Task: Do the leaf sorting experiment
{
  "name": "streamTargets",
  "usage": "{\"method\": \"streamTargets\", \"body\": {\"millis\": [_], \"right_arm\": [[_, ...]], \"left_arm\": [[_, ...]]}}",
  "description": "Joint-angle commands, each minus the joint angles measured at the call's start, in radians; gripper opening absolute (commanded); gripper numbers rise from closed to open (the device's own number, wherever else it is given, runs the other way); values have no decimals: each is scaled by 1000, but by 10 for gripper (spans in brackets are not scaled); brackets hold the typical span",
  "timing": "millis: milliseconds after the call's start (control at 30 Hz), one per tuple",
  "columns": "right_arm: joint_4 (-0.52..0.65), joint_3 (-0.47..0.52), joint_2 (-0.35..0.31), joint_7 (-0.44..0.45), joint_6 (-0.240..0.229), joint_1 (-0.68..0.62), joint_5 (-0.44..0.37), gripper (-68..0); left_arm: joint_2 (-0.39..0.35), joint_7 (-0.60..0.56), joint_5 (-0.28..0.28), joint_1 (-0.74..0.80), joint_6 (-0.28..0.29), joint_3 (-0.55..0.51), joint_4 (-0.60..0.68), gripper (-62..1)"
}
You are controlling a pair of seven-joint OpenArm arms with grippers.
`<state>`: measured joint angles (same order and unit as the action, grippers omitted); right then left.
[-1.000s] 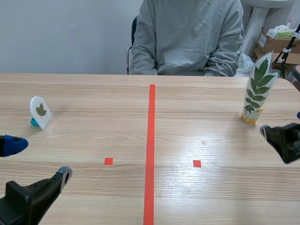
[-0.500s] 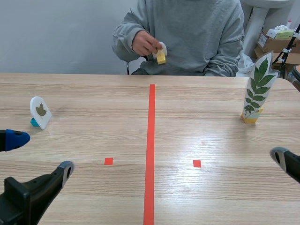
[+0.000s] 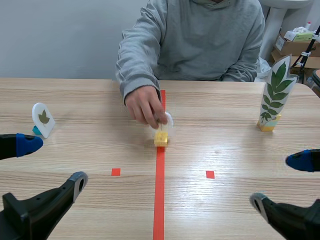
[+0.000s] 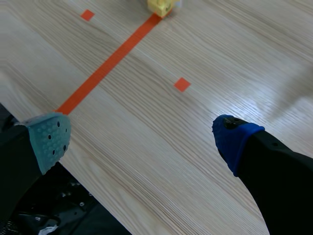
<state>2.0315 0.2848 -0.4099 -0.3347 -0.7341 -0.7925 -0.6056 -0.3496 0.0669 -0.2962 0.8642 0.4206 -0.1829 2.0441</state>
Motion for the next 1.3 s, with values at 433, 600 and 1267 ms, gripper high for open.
{"method": "streamTargets", "body": {"millis": [433, 600, 1267], "right_arm": [[-4, 2, -8, 30, -11, 11, -12, -85], [-4, 2, -8, 30, -11, 11, -12, -85], [-4, 2, -8, 29, -11, 11, -53, -85]], "left_arm": [[5, 12, -6, -3, 2, 2, 5, -24], [5, 12, -7, -3, 2, 2, 5, -24], [5, 12, 1, -3, 2, 2, 5, -24]]}}
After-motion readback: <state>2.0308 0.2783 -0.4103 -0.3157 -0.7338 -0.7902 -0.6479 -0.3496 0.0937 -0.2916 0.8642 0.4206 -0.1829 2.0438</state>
